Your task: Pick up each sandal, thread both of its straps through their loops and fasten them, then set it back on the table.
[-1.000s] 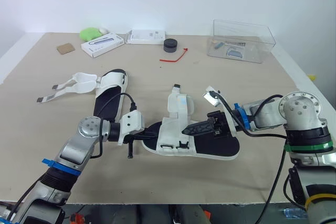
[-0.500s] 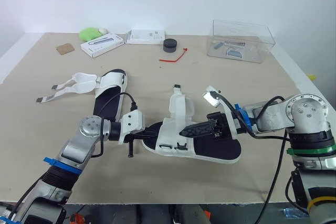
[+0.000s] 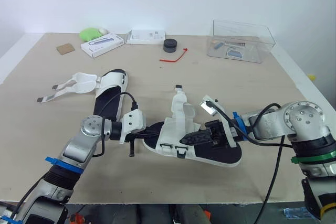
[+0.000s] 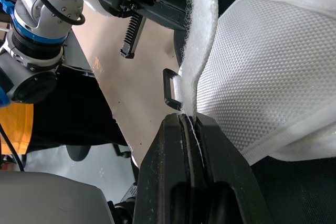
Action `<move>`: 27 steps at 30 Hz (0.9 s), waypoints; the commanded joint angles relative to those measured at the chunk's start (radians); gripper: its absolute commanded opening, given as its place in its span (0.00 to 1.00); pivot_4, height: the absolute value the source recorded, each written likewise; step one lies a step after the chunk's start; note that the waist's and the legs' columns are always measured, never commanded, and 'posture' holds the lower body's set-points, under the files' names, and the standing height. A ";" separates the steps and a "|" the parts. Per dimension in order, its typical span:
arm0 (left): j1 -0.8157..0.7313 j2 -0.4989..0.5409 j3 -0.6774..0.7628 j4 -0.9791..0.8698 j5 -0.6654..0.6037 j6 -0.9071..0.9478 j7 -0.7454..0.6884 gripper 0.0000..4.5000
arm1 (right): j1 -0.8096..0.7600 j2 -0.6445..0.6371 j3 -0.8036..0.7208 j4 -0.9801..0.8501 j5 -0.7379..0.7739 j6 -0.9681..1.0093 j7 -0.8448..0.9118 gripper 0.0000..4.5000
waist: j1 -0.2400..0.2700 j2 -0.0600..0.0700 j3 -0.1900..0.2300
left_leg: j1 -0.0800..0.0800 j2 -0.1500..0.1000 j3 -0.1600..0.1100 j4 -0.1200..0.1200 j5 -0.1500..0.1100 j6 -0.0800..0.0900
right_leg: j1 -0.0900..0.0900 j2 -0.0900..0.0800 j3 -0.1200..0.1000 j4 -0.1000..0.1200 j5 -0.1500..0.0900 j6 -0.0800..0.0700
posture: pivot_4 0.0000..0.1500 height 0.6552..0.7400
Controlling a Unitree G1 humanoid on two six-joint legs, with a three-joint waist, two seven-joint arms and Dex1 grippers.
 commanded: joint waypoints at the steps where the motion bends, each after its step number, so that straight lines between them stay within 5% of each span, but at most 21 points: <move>1: -0.009 0.006 -0.005 0.001 0.018 -0.008 0.008 0.00 | 0.007 -0.036 0.006 -0.044 0.031 -0.016 -0.008 0.00 | 0.000 0.000 0.000 | 0.000 0.000 0.000 0.000 0.000 0.000 | 0.000 0.000 0.000 0.000 0.000 0.000 | 1.00 1.00; 7: -0.011 0.002 -0.007 0.005 0.025 -0.010 0.013 0.00 | -0.001 -0.067 0.030 -0.082 0.083 -0.048 -0.001 0.00 | 0.002 0.000 0.000 | 0.000 0.000 0.000 0.000 0.000 0.000 | 0.000 0.000 0.000 0.000 0.000 0.000 | 1.00 1.00; 13: -0.012 -0.001 -0.007 0.005 0.029 -0.009 0.012 0.00 | -0.021 -0.071 0.006 -0.104 0.020 -0.072 0.040 0.53 | 0.002 0.000 0.000 | 0.000 0.000 0.000 0.000 0.000 0.000 | 0.000 -0.001 0.000 0.000 0.000 0.001 | 1.00 1.00; 23: -0.019 -0.006 -0.010 0.007 0.027 -0.008 0.008 0.00 | -0.131 -0.002 -0.020 0.001 -0.105 -0.086 0.077 0.53 | 0.002 0.000 0.000 | -0.001 0.000 0.000 0.001 0.000 0.000 | 0.000 -0.001 -0.001 0.000 0.000 0.000 | 1.00 1.00; 27: -0.016 -0.002 -0.006 0.006 0.027 -0.008 0.011 0.00 | -0.080 -0.002 -0.022 -0.032 -0.082 -0.076 0.070 0.19 | 0.002 0.000 0.000 | -0.001 0.000 0.000 0.001 0.000 0.000 | 0.000 -0.003 -0.001 0.000 0.000 0.000 | 1.00 1.00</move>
